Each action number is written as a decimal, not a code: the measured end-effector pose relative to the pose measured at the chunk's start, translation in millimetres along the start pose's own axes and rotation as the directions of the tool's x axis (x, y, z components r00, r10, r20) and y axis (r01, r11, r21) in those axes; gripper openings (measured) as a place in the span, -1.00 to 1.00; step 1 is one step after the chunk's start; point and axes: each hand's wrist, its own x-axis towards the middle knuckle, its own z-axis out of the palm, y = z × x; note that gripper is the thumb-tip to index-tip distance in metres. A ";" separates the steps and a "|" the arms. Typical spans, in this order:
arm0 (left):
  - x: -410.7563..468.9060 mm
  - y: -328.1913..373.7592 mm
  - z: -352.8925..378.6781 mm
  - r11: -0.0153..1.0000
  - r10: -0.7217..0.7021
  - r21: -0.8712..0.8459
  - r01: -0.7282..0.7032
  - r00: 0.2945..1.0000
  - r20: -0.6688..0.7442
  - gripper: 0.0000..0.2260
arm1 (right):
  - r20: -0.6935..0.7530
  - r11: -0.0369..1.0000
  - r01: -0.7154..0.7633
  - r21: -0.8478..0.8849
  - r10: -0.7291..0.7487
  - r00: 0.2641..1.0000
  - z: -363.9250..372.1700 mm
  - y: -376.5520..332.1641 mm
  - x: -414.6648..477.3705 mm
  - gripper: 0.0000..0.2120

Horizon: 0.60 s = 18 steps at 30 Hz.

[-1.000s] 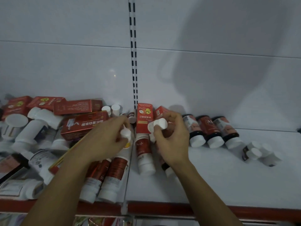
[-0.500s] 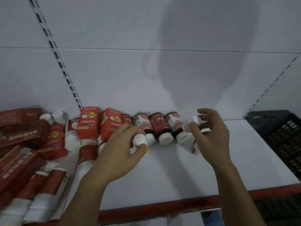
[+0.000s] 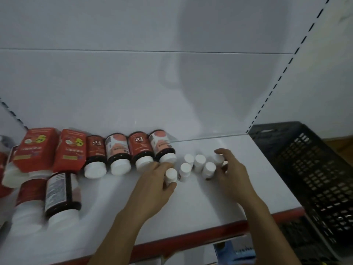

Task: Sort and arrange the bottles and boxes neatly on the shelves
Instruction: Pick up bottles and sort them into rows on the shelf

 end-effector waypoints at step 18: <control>31.9 46.9 23.9 0.993 -0.104 0.072 0.090 0.971 0.215 -0.44 | 0.264 0.998 0.028 -0.063 -0.011 0.964 -54.9 10.0 -6.8 0.01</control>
